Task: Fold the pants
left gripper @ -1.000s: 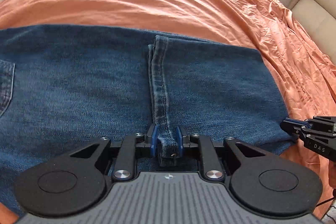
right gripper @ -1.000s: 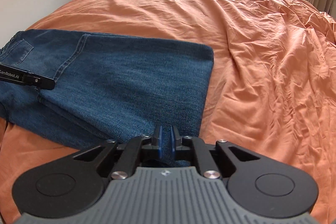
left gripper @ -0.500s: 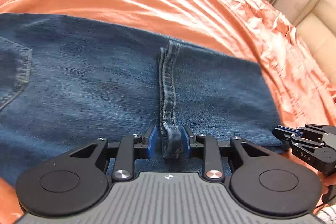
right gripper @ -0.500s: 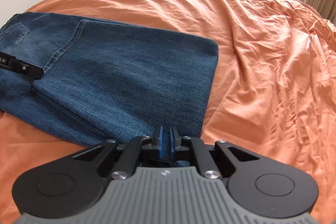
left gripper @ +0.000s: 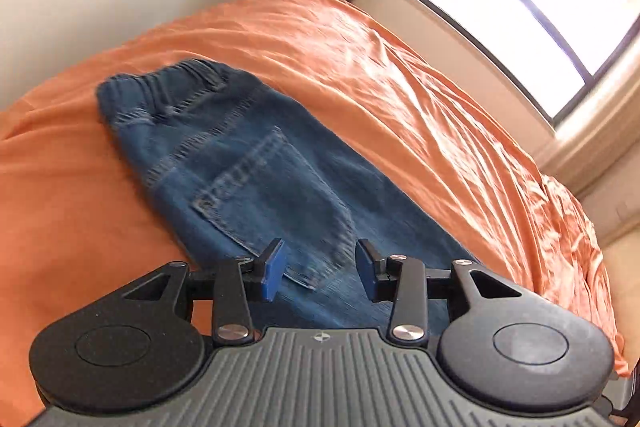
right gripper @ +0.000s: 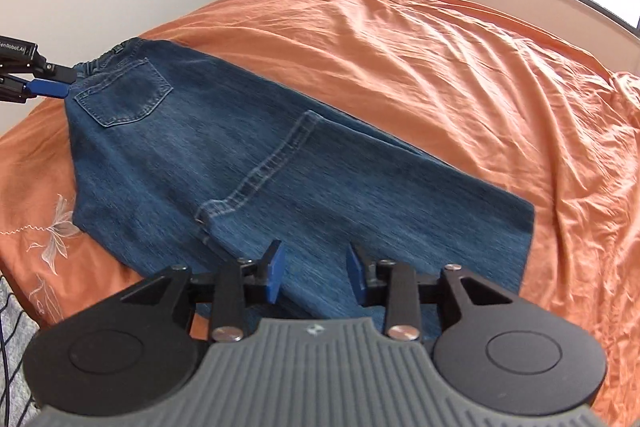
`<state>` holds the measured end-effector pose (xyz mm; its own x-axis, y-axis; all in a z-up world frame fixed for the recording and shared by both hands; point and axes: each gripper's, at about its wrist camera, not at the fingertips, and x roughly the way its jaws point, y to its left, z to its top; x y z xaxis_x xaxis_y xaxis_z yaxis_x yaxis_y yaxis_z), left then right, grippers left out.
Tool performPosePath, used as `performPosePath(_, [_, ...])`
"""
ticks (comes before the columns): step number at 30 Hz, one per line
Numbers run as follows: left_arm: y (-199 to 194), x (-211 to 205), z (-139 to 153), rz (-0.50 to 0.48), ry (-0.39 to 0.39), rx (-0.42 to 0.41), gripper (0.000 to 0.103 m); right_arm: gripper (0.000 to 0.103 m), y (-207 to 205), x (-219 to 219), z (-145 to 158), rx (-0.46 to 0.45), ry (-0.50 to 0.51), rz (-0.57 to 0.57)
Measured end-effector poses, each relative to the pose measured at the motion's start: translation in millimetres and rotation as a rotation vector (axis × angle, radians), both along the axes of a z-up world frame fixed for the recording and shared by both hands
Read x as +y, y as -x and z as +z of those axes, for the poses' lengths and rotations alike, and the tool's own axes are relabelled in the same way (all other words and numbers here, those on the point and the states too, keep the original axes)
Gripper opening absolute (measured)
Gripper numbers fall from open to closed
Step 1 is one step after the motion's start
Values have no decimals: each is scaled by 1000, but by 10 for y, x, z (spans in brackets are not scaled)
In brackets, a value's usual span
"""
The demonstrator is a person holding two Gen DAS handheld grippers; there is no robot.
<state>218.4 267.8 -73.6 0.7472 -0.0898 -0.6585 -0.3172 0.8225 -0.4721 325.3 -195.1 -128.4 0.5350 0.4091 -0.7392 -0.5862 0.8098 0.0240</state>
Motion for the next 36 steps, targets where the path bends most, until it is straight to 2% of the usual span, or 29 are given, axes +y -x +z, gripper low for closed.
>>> performPosePath(3, [104, 352, -76, 83, 51, -31, 62, 34, -121, 300, -11, -1, 24, 32])
performPosePath(9, [217, 982, -382, 262, 185, -84, 67, 33, -441, 806, -129, 2, 85, 85])
performPosePath(16, [-28, 1380, -810, 360, 331, -115, 67, 33, -803, 1128, -335, 44, 165, 120])
performPosePath(19, [-230, 1479, -960, 376, 350, -108, 67, 34, -927, 1194, -456, 81, 194, 127])
performPosePath(22, [-416, 1534, -1070, 379, 353, -104, 66, 35, -988, 1214, -531, 101, 207, 139])
performPosePath(25, [-561, 1563, -1103, 389, 327, -93, 60, 35, -1032, 1213, -574, 122, 211, 134])
performPosePath(27, [-645, 1575, -1098, 399, 293, -80, 50, 35, -1055, 1195, -582, 135, 196, 124])
performPosePath(28, [-686, 1573, -1089, 394, 280, -71, 49, 35, -1062, 1189, -590, 135, 194, 124])
performPosePath(29, [-719, 1557, -1075, 388, 256, -57, 41, 35, -1062, 1181, -595, 134, 191, 124])
performPosePath(33, [-796, 1445, -896, 382, 146, -16, 29, 35, -1053, 1167, -592, 134, 178, 107])
performPosePath(34, [-798, 1402, -816, 379, 117, -20, 22, 35, -1045, 1157, -578, 133, 172, 102])
performPosePath(36, [-775, 1301, -620, 363, 59, -37, 18, 35, -1035, 1121, -541, 129, 152, 93])
